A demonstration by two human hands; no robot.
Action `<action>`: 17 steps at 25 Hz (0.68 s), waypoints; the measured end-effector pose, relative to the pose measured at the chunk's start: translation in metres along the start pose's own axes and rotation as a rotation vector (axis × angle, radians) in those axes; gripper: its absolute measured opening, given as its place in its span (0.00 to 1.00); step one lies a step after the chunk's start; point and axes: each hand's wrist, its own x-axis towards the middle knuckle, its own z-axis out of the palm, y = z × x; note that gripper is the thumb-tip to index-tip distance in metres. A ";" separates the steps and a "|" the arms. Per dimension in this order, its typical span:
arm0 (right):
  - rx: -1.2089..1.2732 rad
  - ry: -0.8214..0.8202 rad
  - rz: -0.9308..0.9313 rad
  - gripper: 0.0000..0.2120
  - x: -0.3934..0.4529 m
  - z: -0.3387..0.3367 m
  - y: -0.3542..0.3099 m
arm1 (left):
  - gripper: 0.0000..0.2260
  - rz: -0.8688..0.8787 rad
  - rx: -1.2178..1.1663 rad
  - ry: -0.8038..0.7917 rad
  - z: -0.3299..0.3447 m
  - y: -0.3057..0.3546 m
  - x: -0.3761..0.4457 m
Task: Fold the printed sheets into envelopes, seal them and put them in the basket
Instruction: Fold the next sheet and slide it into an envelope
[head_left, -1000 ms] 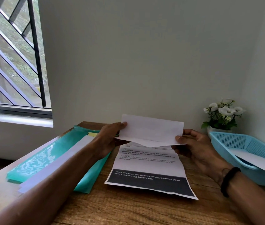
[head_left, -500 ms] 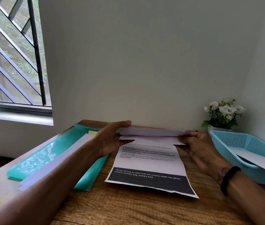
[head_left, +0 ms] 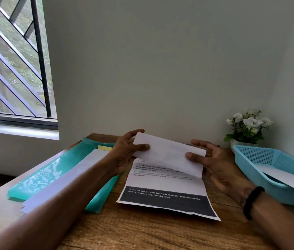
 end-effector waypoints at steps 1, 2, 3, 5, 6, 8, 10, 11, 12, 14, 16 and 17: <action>-0.037 -0.012 -0.011 0.23 -0.002 0.001 0.000 | 0.26 0.004 0.050 -0.004 0.000 -0.001 0.000; -0.062 -0.016 -0.025 0.21 -0.003 0.003 0.000 | 0.24 0.002 0.100 -0.009 0.001 -0.001 -0.002; -0.083 -0.012 -0.036 0.19 -0.005 0.004 -0.001 | 0.21 -0.001 0.148 -0.008 0.002 0.000 -0.005; -0.151 0.006 -0.056 0.16 -0.006 0.004 -0.001 | 0.14 0.031 0.210 0.017 0.001 0.003 -0.008; -0.184 0.025 -0.060 0.15 -0.006 0.003 0.000 | 0.12 0.061 0.233 0.054 -0.001 0.005 -0.007; -0.215 0.059 -0.048 0.15 -0.004 0.000 0.002 | 0.06 0.198 0.423 0.194 -0.013 0.010 -0.004; -0.245 0.076 -0.018 0.15 -0.002 -0.001 0.004 | 0.04 0.341 0.814 0.416 -0.032 0.016 -0.001; -0.277 0.074 -0.010 0.14 -0.002 -0.002 0.004 | 0.08 0.337 1.005 0.515 -0.042 0.019 0.000; -0.319 0.068 -0.012 0.13 -0.002 -0.002 0.005 | 0.13 0.259 1.186 0.580 -0.052 0.022 0.000; -0.411 0.049 -0.035 0.13 -0.002 -0.001 0.007 | 0.32 -0.061 1.473 0.595 -0.064 0.027 -0.004; -0.533 0.020 -0.079 0.14 -0.002 0.000 0.009 | 0.49 -0.328 1.557 0.512 -0.069 0.030 -0.009; -0.620 0.017 -0.128 0.14 -0.003 0.001 0.010 | 0.52 -0.397 1.571 0.469 -0.069 0.030 -0.012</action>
